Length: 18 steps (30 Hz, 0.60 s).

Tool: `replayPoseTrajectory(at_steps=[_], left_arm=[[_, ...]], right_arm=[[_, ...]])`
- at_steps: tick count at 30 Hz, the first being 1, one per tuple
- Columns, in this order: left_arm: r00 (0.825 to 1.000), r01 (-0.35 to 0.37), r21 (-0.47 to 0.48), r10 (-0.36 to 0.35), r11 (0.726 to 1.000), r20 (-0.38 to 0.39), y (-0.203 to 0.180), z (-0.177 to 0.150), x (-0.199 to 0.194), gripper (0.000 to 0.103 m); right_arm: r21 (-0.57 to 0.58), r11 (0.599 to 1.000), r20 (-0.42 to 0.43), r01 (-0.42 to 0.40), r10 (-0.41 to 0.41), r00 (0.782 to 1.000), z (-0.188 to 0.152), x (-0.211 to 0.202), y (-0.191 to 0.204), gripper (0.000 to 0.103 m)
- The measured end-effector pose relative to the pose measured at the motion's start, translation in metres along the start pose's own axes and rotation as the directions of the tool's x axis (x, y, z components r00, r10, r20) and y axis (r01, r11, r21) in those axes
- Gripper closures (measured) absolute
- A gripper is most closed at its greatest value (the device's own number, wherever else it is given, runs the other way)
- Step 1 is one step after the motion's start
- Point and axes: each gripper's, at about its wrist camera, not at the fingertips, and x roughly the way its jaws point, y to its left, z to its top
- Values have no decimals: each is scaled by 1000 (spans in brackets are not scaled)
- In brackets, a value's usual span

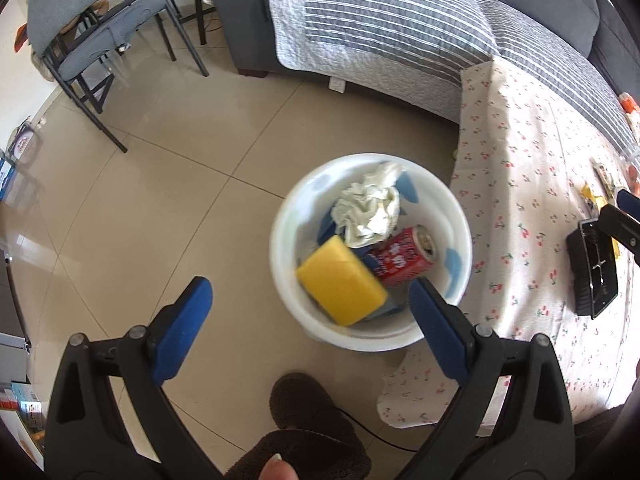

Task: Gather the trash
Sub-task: 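Move both grippers back over the table toward the tray and bag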

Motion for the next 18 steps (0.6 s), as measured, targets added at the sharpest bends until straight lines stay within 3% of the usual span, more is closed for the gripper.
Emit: replayPoseTrajectory(at_steps=[10, 18], left_arm=[[999, 53, 67, -52, 996, -10, -59, 4, -6, 5], [995, 97, 115, -94, 989, -30, -108, 9, -7, 5]], right_arm=[[143, 986, 7, 83, -85, 996, -36, -35, -104, 19], [308, 943, -45, 128, -120, 992, -59, -38, -181, 19]])
